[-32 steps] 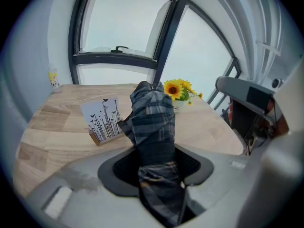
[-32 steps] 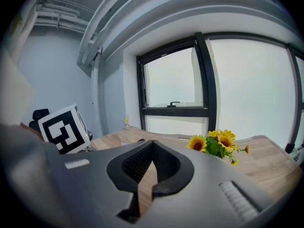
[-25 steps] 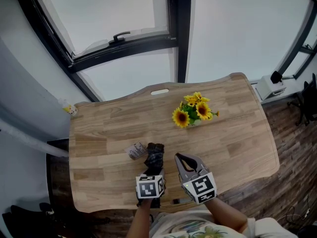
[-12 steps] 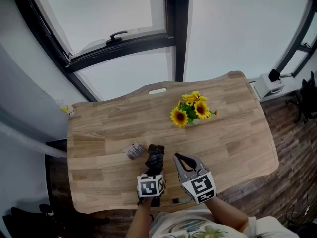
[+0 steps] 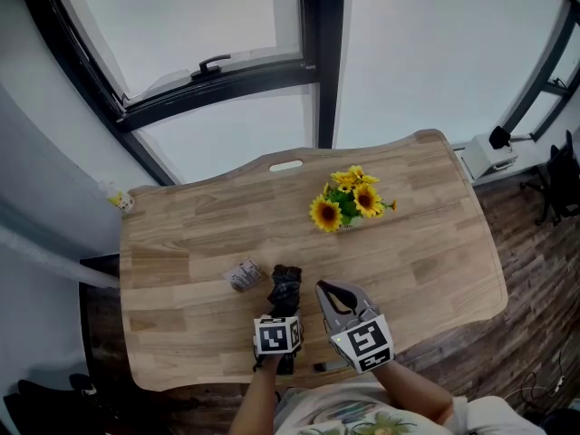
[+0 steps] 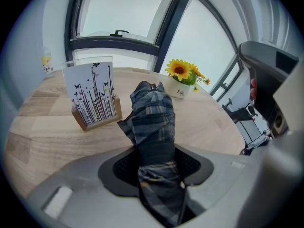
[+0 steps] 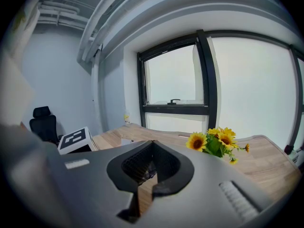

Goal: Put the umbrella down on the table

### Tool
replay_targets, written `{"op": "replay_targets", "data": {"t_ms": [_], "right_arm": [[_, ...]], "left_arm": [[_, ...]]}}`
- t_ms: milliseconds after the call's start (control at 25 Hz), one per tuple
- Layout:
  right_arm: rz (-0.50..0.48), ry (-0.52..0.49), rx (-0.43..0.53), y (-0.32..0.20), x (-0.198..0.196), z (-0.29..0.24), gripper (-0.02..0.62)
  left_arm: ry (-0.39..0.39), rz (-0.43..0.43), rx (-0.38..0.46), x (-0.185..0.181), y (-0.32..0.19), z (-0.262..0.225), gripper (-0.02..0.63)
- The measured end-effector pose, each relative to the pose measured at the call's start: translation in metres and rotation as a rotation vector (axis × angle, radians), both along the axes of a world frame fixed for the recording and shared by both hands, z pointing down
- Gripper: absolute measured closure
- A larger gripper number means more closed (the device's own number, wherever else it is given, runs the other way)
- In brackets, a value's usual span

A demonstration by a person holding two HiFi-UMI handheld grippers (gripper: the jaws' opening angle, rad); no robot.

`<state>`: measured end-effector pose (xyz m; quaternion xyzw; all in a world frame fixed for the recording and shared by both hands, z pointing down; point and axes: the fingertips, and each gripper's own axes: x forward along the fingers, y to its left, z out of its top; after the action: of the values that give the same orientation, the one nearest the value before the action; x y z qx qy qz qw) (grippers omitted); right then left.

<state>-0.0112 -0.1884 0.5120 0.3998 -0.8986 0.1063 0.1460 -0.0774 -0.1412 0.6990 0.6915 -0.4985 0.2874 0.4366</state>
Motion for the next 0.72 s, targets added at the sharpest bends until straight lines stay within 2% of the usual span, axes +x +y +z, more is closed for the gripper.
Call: {"op": "replay_targets", "data": {"t_ms": [400,720], "right_arm": [[0.01,0.012,-0.004,0.0,0.004,0.001,0.594],[0.008,0.018,-0.011,0.001,0.002,0.004,0.594]], "left_arm": [[-0.002,-0.009,-0.019,0.003,-0.003,0.019,0.387],[-0.055,-0.001,-0.035,-0.002,0.0,0.033,0.387]]}}
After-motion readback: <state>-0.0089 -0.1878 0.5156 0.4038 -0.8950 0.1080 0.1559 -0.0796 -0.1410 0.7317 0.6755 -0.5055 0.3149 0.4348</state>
